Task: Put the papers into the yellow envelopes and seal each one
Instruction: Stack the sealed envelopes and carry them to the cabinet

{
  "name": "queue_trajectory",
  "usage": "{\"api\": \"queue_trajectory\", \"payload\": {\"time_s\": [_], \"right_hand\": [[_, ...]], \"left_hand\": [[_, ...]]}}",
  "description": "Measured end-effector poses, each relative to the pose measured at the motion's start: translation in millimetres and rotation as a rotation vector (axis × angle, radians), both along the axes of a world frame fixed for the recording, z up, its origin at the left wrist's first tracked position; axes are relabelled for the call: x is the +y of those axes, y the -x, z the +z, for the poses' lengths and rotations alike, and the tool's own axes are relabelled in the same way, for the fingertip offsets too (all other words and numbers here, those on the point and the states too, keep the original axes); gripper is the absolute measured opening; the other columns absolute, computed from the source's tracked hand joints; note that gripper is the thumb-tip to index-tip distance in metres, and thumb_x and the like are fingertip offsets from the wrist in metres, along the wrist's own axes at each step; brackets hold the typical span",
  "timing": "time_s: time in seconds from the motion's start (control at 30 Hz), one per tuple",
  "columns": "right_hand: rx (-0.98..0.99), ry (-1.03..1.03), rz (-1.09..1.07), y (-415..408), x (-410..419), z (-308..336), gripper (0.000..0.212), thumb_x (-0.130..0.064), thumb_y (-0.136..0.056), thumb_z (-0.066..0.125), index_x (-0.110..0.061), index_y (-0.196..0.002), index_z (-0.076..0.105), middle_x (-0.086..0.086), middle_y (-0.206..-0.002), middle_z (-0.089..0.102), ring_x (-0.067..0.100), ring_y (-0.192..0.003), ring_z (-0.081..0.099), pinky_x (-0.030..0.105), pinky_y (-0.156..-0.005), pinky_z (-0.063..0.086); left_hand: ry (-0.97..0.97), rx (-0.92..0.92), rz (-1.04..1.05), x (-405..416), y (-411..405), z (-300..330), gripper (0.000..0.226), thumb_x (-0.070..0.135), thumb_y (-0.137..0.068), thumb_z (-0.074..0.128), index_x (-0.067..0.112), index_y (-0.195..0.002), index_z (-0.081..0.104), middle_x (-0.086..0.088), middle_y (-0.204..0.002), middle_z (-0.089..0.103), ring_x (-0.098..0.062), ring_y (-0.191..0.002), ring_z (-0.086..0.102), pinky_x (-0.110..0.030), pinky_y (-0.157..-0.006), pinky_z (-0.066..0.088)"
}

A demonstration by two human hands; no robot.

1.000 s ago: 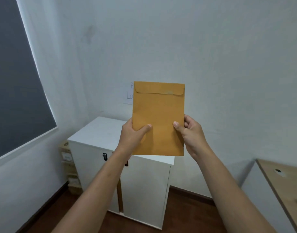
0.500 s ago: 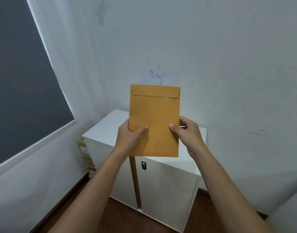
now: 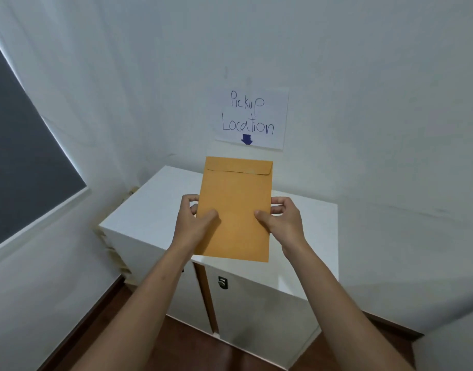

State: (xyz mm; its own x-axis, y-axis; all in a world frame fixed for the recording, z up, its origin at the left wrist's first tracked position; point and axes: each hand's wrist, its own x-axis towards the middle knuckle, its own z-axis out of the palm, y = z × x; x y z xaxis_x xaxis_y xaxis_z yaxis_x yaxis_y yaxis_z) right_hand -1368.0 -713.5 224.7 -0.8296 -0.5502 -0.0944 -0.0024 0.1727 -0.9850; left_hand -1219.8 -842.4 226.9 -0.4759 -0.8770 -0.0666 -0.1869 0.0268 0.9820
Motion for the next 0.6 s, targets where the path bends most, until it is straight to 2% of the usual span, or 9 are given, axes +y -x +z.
{"api": "queue_trajectory", "payload": {"time_s": [0.17,0.27,0.4,0.6], "right_hand": [[-0.040,-0.075,-0.051,5.7,-29.6,-33.8,0.041,-0.022,-0.074,0.080,-0.022,-0.107,0.056,-0.001,-0.090,0.066,0.020,-0.086,0.069,0.046,-0.083,0.057],[-0.072,-0.111,-0.096,8.1,-47.4,-52.4,0.042,-0.023,-0.074,0.080,-0.022,-0.109,0.056,-0.004,-0.091,0.065,0.018,-0.086,0.068,0.045,-0.083,0.057],[-0.109,-0.135,-0.160,10.5,-72.8,-76.0,0.044,-0.022,-0.072,0.078,-0.022,-0.111,0.058,-0.002,-0.095,0.066,0.019,-0.088,0.068,0.046,-0.084,0.057],[-0.081,-0.234,-0.246,8.7,-104.0,-100.8,0.051,-0.012,-0.076,0.073,-0.018,-0.124,0.056,-0.002,-0.099,0.062,0.014,-0.088,0.061,0.028,-0.073,0.053]], "left_hand": [[-0.051,-0.012,-0.038,-36.8,10.0,-31.1,0.038,0.015,-0.084,0.066,0.028,-0.113,0.045,0.002,-0.101,0.068,-0.017,-0.089,0.066,-0.030,-0.063,0.051],[-0.034,-0.057,-0.078,-63.9,19.5,-49.2,0.039,0.016,-0.080,0.068,0.032,-0.109,0.047,-0.004,-0.101,0.064,-0.019,-0.092,0.064,-0.035,-0.068,0.054],[-0.004,-0.141,-0.158,-101.9,33.6,-70.4,0.041,0.019,-0.079,0.070,0.032,-0.111,0.047,-0.002,-0.100,0.057,-0.021,-0.088,0.063,-0.037,-0.070,0.055],[0.088,-0.278,-0.265,-145.0,48.3,-105.1,0.047,0.024,-0.081,0.074,0.024,-0.122,0.051,-0.001,-0.090,0.057,-0.012,-0.079,0.059,-0.026,-0.063,0.047]]}}
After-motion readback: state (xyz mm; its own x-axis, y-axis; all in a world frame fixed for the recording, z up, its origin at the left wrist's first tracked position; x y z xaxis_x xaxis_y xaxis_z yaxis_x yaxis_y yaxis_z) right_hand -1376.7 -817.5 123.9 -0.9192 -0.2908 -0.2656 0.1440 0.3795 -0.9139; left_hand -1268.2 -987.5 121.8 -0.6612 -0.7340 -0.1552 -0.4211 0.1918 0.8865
